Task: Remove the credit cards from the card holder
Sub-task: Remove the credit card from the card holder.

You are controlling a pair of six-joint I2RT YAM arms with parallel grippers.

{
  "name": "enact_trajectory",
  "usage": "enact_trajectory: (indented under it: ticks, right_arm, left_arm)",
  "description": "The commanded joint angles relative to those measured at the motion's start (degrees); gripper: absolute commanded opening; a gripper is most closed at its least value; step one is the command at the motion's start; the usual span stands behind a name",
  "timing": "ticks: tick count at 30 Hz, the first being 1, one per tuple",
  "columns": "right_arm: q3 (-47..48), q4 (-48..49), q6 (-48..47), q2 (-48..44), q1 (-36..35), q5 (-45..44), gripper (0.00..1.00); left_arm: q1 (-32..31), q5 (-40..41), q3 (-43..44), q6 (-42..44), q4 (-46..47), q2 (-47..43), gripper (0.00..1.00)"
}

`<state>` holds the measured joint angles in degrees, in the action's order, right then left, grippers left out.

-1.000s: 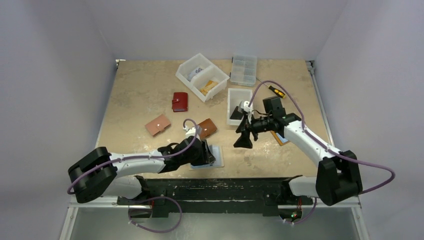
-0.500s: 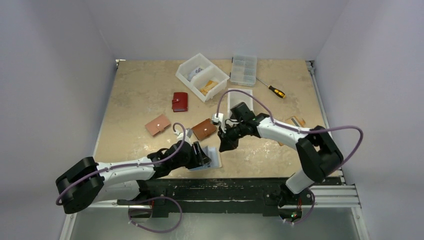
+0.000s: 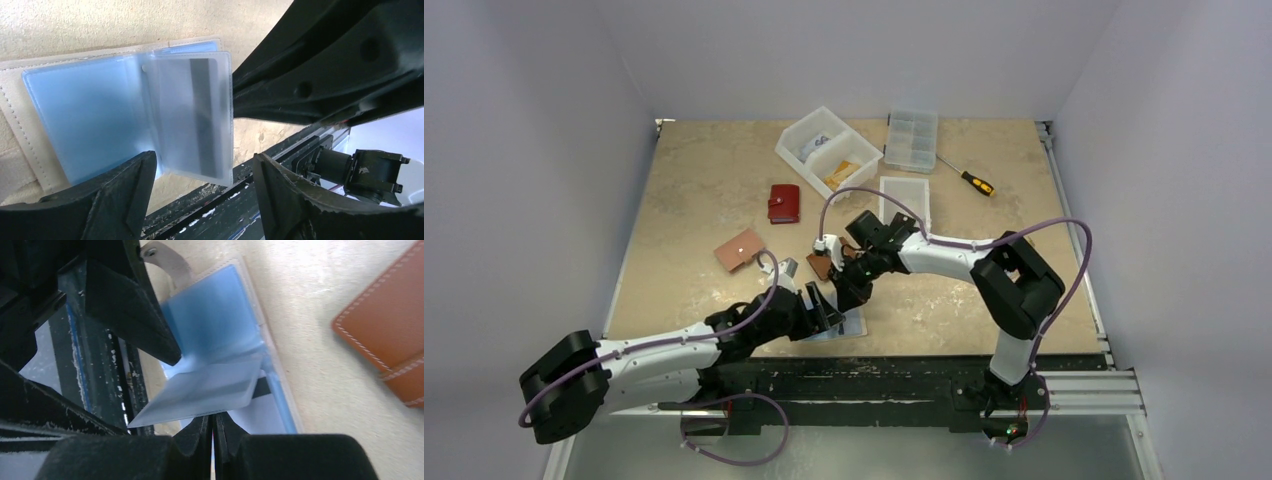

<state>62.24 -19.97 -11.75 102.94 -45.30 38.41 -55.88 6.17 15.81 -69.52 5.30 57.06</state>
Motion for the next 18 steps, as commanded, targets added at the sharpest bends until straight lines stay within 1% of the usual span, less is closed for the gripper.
enact_trajectory:
  ticks: [1,5,8,13,14,18]
  right_arm:
    - [3.3,0.4,2.6,0.5,-2.3,4.8,0.1]
    - [4.9,-0.2,3.3,2.0,-4.0,9.1,0.11]
    - [6.0,-0.5,3.9,2.8,-4.2,10.3,0.11]
    - [5.6,-0.6,3.6,2.4,-4.2,7.2,0.12]
    - [5.3,-0.6,3.4,1.9,-4.1,6.2,0.13]
    - [5.3,-2.4,-0.1,0.3,-3.9,4.1,0.17]
  left_arm:
    - [0.3,1.5,-1.3,-0.7,1.4,-2.8,0.75]
    - [0.3,1.8,-1.5,-0.6,1.5,-3.7,0.77]
    - [0.3,2.6,-1.1,-0.6,-0.1,-3.8,0.76]
    - [0.4,5.5,0.1,-0.8,-5.0,-5.5,0.71]
    - [0.4,6.4,0.4,-0.9,-7.7,-5.9,0.7]
    - [0.4,8.5,1.3,-0.9,-11.4,-7.0,0.68]
